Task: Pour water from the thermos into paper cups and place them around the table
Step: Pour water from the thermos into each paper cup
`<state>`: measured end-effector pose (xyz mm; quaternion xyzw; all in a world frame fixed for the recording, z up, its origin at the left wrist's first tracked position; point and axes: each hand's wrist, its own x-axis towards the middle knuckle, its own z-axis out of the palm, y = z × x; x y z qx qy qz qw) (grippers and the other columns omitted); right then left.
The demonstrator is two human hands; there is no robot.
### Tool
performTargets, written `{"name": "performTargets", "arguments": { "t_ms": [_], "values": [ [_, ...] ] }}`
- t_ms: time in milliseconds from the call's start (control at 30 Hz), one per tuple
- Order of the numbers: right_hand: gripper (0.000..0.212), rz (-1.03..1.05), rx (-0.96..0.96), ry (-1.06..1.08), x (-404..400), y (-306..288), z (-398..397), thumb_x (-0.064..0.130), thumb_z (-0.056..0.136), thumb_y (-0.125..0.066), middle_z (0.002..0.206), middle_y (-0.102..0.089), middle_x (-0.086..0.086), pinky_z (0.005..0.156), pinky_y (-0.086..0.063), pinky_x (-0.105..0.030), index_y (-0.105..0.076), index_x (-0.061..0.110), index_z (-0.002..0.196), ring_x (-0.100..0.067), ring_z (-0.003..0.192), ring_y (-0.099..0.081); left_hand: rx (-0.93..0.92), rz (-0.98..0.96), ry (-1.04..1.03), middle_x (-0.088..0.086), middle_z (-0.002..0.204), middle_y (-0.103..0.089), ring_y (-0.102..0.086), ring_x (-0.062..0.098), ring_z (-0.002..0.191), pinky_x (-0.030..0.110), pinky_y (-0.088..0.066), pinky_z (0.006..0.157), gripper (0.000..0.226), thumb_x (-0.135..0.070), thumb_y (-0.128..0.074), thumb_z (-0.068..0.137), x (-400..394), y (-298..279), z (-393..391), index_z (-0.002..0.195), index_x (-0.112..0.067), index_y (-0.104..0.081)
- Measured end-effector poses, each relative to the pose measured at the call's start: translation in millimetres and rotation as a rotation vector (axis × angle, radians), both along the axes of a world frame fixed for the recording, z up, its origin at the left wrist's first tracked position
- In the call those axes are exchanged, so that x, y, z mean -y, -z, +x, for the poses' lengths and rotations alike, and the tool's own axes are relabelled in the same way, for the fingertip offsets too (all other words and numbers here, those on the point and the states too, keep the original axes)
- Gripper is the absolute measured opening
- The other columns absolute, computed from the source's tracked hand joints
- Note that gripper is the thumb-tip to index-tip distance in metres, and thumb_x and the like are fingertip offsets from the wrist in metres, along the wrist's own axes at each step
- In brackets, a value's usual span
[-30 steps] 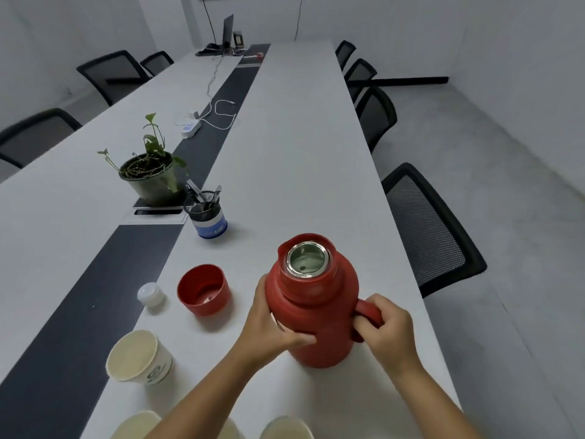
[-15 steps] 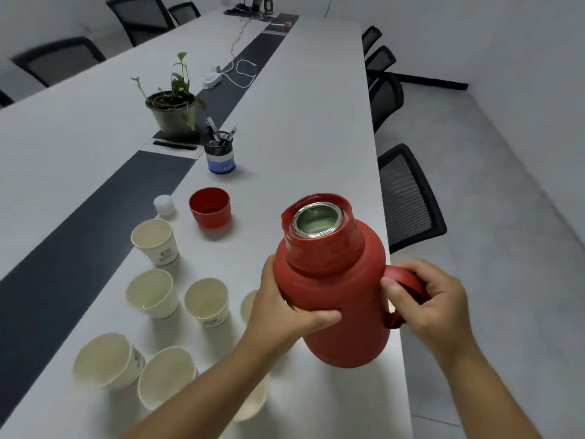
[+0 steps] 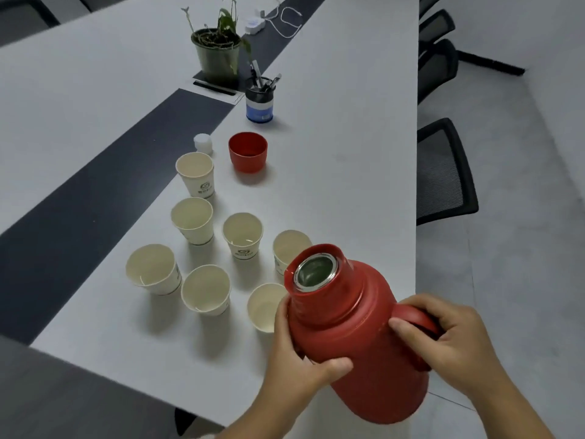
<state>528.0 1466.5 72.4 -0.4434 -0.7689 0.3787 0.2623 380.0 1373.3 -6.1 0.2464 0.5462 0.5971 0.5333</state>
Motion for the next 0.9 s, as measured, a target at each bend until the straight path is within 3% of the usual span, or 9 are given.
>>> {"name": "performTargets", "arguments": {
  "t_ms": [67,200,400,500,567,633,700,800,900],
  "values": [
    [0.006,-0.014,0.061,-0.024,3.1,1.1,-1.6,0.025,0.059,-0.067,0.058,-0.064,0.019,0.052,-0.041,-0.006,-0.064,0.030,0.059,-0.002,0.056,-0.060,0.030,-0.028,0.022,-0.018,0.103,-0.062,-0.066,0.015,0.095,0.035,-0.058,0.074,0.087,-0.021,-0.076,0.036,5.3,4.5,-0.9,0.105,-0.062,-0.040],
    [0.027,-0.012,0.180,-0.056,7.6,2.8,-3.0,0.009,0.065,-0.078,0.061,-0.065,0.020,0.054,-0.041,-0.006,-0.062,0.030,0.059,-0.001,0.058,-0.060,0.148,-0.052,0.073,-0.001,0.116,-0.052,-0.068,0.016,0.089,0.029,-0.056,0.056,0.087,-0.024,-0.078,0.042,10.8,8.3,-2.5,0.117,-0.041,-0.039],
    [0.025,-0.024,0.342,-0.090,4.2,2.2,-5.2,0.013,0.067,-0.075,0.065,-0.065,0.014,0.054,-0.041,-0.009,-0.060,0.031,0.058,-0.003,0.062,-0.059,0.250,-0.048,0.117,0.004,0.121,-0.051,-0.066,0.015,0.097,0.029,-0.056,0.059,0.082,-0.027,-0.078,0.048,15.5,15.5,3.3,0.119,-0.032,-0.037],
    [0.016,-0.040,0.407,-0.104,1.8,2.1,-7.4,0.017,0.069,-0.074,0.058,-0.065,0.004,0.056,-0.042,-0.014,-0.063,0.025,0.061,-0.005,0.064,-0.059,0.290,-0.100,0.117,0.005,0.123,-0.050,-0.064,0.021,0.099,0.031,-0.057,0.061,0.088,-0.032,-0.078,0.046,16.9,22.0,6.3,0.123,-0.027,-0.036],
    [0.013,-0.046,0.448,-0.133,0.6,2.2,-9.4,0.019,0.069,-0.074,0.059,-0.065,0.002,0.059,-0.042,-0.017,-0.063,0.023,0.063,-0.006,0.066,-0.059,0.276,-0.131,0.111,0.002,0.122,-0.052,-0.061,0.019,0.104,0.036,-0.058,0.071,0.091,-0.039,-0.076,0.044,17.4,27.3,8.8,0.125,-0.025,-0.036],
    [0.012,-0.053,0.485,-0.158,1.1,1.8,-11.7,0.021,0.070,-0.073,0.060,-0.066,0.001,0.061,-0.042,-0.019,-0.063,0.023,0.065,-0.006,0.066,-0.058,0.236,-0.155,0.098,-0.004,0.117,-0.055,-0.059,0.014,0.107,0.041,-0.053,0.089,0.082,-0.046,-0.072,0.042,18.5,31.4,11.5,0.116,-0.030,-0.041],
    [0.009,-0.049,0.500,-0.159,1.5,0.8,-13.5,0.022,0.071,-0.072,0.060,-0.065,0.000,0.061,-0.042,-0.021,-0.064,0.019,0.067,-0.006,0.065,-0.057,0.233,-0.157,0.088,-0.006,0.116,-0.057,-0.058,0.014,0.107,0.043,-0.049,0.096,0.074,-0.049,-0.070,0.043,18.7,34.1,12.2,0.109,-0.033,-0.043],
    [0.010,-0.034,0.519,-0.157,1.2,-1.8,-18.1,0.024,0.071,-0.071,0.060,-0.064,0.001,0.061,-0.042,-0.022,-0.064,0.017,0.068,-0.009,0.062,-0.056,0.275,-0.148,0.079,-0.007,0.116,-0.057,-0.059,0.013,0.107,0.039,-0.051,0.092,0.072,-0.049,-0.069,0.045,17.4,36.6,11.5,0.109,-0.031,-0.044],
    [0.014,-0.023,0.562,-0.174,0.0,-4.8,-24.1,0.027,0.073,-0.069,0.059,-0.062,0.002,0.059,-0.041,-0.022,-0.063,0.015,0.069,-0.011,0.056,-0.055,0.361,-0.130,0.065,-0.007,0.112,-0.059,-0.065,0.008,0.096,0.029,-0.057,0.074,0.071,-0.048,-0.069,0.045,15.8,36.3,11.1,0.109,-0.027,-0.046]
  ]
}}
